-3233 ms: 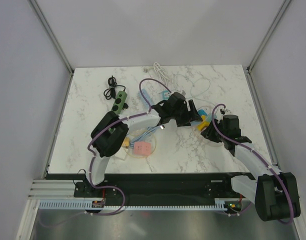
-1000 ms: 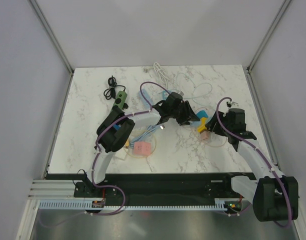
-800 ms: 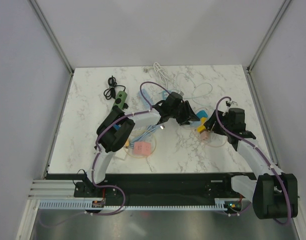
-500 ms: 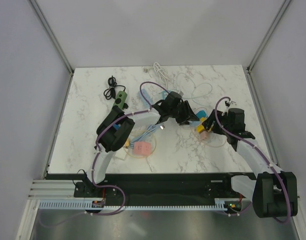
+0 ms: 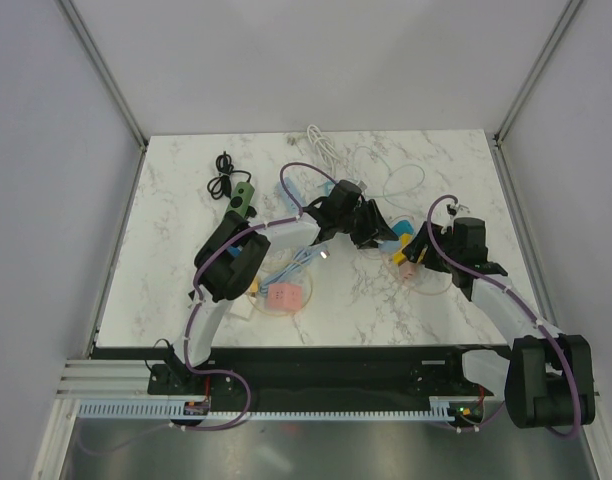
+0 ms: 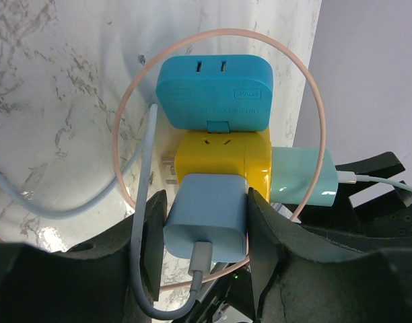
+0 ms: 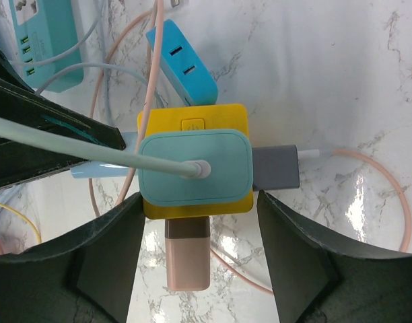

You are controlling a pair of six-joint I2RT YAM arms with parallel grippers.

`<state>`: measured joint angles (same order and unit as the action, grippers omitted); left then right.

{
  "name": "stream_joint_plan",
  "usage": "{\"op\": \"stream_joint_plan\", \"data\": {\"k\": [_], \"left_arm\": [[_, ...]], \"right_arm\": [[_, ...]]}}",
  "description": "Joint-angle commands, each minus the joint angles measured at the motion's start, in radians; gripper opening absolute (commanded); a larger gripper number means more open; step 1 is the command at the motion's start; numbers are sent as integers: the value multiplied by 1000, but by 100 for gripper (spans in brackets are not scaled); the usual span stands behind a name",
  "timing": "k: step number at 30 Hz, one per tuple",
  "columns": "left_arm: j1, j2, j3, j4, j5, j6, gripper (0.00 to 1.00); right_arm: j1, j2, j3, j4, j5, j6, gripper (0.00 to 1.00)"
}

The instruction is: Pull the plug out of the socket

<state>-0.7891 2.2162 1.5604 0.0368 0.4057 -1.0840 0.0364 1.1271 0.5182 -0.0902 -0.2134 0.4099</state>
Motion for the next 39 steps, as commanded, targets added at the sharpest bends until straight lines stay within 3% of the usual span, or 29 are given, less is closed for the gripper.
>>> {"op": "stream_joint_plan", "data": {"k": [1, 8, 11, 14, 15, 16, 17, 20, 24, 26, 28, 29, 30, 33, 35, 37, 38, 39], "left_arm": [[-2, 11, 52, 12, 59, 16, 2], [-2, 7, 43, 12, 84, 19, 2], [-4, 7, 40, 11, 99, 22, 2], [-4, 5, 30, 23, 119, 32, 2], [-4, 2, 9, 41, 125, 33, 2], [-4, -6, -9, 107, 131, 27, 2], [-4, -10, -32, 165, 152, 16, 2], [-4, -21, -121, 355, 209, -65, 2], [-1, -30, -217, 572, 217, -297, 2], [-1, -47, -223, 513, 182, -320, 2], [-5, -107, -194, 380, 127, -207, 2], [-9, -125, -136, 183, 48, -138, 2], [-18, -141, -103, 114, 12, -19, 2], [-4, -177, -85, 90, 5, 26, 2], [19, -145, -112, 171, 138, -102, 2], [56, -87, -188, 438, 264, -274, 2], [68, -81, -213, 527, 269, -384, 2], [73, -88, -226, 544, 262, -383, 2]], "right_arm": [[0, 10, -6, 6, 8, -20, 74], [0, 57, -20, 78, 2, -20, 70], [0, 54, -21, 83, 20, -19, 64], [2, 28, -21, 70, 74, -16, 38], [0, 14, -18, 63, 92, -16, 17], [0, 10, -20, 52, 114, -5, 5], [0, 8, -12, 23, 144, 0, 0], [2, 3, -9, -17, 207, 27, 0], [0, -39, -15, -46, 301, 49, 0], [0, -44, -6, -71, 322, 44, 0], [2, -33, 12, -97, 350, 30, 0], [2, -32, 16, -103, 358, 20, 0], [3, -30, 19, -105, 361, 18, 0], [2, -27, 19, -103, 353, 13, 0], [2, -21, 20, -98, 336, 6, 0], [2, -24, 19, -94, 329, 1, 0], [2, -30, 17, -92, 327, 0, 0], [2, -33, 16, -92, 327, 0, 0]]}}
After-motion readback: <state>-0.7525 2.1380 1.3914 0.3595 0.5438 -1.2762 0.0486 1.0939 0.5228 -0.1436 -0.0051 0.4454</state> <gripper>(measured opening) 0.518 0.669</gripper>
